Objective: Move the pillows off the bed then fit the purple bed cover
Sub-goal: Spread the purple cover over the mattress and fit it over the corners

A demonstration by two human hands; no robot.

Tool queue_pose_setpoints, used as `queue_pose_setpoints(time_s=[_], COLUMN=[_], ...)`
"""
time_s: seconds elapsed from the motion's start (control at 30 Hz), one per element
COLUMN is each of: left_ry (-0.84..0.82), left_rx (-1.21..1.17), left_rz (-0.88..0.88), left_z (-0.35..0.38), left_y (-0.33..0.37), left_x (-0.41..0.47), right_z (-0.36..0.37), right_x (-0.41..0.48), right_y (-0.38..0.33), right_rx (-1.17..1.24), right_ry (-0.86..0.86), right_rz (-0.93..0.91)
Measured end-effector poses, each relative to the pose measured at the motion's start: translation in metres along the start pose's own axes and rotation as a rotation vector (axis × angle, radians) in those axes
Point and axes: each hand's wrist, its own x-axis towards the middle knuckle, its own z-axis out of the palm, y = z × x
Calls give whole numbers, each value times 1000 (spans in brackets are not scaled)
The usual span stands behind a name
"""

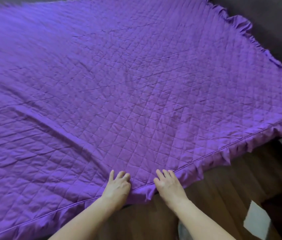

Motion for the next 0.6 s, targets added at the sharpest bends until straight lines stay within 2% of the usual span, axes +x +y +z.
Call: queue_pose_setpoints(time_s=[0.13, 0.2, 0.23, 0.33, 0.37, 0.5, 0.6], left_ry=[-217, -198, -134, 16, 1, -164, -213], left_rx=[-193, -341, -371, -246, -213, -209, -207], left_rz=[-42, -76, -97, -171, -198, -216, -144], left_z=[-5, -10, -15, -20, -19, 1, 13], left_y=[-5, -12, -17, -23, -22, -12, -23], left_x=[11, 20, 27, 46, 49, 45, 43], right_z=[-15, -25, -31, -54, -55, -23, 0], right_x=[4, 8, 16, 43, 54, 56, 37], right_y=[-1, 2, 5, 17, 20, 26, 21], right_rx=[42, 44, 106, 287, 291, 254, 150], right_ry=[-75, -151, -124, -60, -63, -266, -217], right_rz=[-2, -64, -81, 24, 50, 82, 66])
